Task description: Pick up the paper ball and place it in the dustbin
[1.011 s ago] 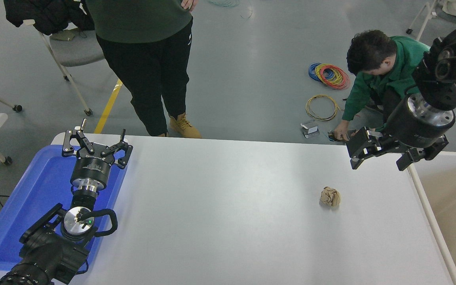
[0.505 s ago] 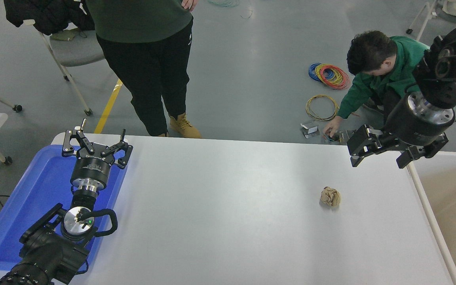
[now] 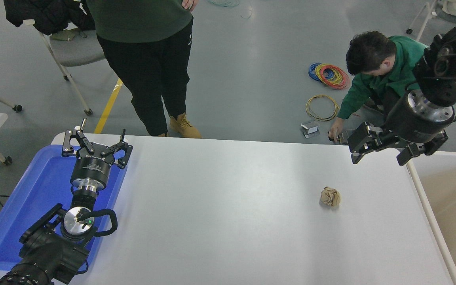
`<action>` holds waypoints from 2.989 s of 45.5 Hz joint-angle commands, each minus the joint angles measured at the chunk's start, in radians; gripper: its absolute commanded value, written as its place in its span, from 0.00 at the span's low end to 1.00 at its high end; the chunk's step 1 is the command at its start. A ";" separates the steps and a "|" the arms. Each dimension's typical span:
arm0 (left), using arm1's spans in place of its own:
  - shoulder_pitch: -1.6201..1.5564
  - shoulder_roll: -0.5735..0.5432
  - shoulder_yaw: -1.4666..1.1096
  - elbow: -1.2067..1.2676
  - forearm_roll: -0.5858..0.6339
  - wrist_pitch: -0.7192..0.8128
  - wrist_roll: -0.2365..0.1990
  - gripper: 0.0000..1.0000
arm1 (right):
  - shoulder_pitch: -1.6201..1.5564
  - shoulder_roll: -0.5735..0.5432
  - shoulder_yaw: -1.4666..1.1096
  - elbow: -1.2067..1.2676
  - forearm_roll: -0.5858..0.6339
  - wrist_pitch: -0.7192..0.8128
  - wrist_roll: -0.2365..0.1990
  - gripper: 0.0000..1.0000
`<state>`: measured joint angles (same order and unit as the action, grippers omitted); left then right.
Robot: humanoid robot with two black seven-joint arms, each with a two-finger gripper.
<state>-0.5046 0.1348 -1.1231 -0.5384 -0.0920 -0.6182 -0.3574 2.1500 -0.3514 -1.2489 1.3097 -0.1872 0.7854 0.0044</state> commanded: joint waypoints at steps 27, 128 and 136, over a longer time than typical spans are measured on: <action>0.000 0.000 0.000 0.000 0.000 0.000 0.000 1.00 | -0.032 0.022 0.000 -0.026 0.003 0.000 0.000 1.00; 0.000 -0.001 0.000 0.000 0.000 0.000 0.000 1.00 | -0.817 0.204 0.147 -0.507 -0.002 -0.692 0.006 1.00; 0.000 0.000 0.000 0.000 0.000 0.000 0.000 1.00 | -0.889 0.230 0.186 -0.570 -0.002 -0.732 0.008 1.00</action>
<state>-0.5047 0.1342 -1.1229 -0.5384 -0.0920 -0.6182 -0.3574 1.3632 -0.1543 -1.0990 0.8181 -0.1879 0.1174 0.0105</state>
